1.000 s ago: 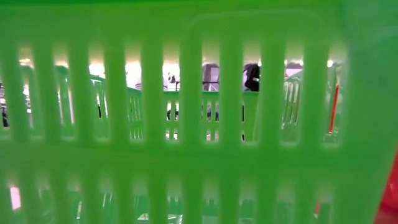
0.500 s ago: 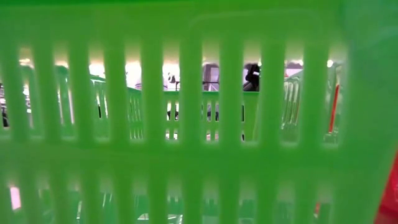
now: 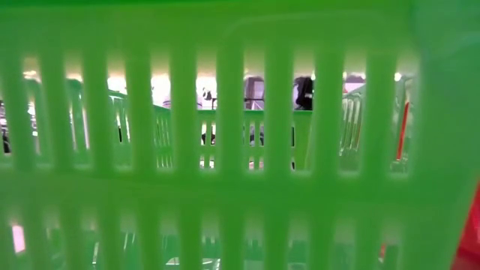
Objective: Pick & Place Travel size toiletries
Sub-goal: Put the blue toothbrush into the green basket
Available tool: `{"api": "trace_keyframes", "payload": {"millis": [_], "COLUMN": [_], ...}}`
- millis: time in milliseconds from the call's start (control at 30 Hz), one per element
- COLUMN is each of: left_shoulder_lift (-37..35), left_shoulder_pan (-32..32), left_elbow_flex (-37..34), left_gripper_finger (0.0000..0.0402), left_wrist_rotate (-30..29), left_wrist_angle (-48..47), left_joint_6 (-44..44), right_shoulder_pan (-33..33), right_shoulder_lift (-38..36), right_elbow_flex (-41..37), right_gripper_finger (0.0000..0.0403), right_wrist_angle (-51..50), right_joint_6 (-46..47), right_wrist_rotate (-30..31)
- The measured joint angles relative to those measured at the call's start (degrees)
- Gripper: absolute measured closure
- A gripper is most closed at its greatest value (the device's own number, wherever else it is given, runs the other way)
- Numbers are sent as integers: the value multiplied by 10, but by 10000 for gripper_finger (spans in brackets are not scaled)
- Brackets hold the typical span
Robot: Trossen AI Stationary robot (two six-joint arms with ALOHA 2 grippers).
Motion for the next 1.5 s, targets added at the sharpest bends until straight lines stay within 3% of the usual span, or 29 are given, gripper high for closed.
{"api": "trace_keyframes", "payload": {"millis": [633, 967, 1133, 1367, 1500], "left_shoulder_lift": [0, 0, 0, 0, 0], "left_shoulder_pan": [-11, -10, -10, -10, -10], "left_elbow_flex": [0, 0, 0, 0, 0], "left_gripper_finger": [401, 401, 401, 401, 401], "left_wrist_rotate": [5, 3, 0, 0, -1], "left_wrist_angle": [1, 1, 1, 1, 1], "left_joint_6": [-12, -1, -1, -1, -1], "right_shoulder_pan": [-19, -18, -16, -20, -24], "right_shoulder_lift": [8, 3, 3, 3, 3], "right_elbow_flex": [0, 20, 55, 158, 239], "right_gripper_finger": [403, 403, 403, 403, 403], "right_wrist_angle": [-1, -1, -1, 4, 43], "right_joint_6": [37, 29, 30, 68, 90], "right_wrist_rotate": [-14, -91, -136, -263, -274]}}
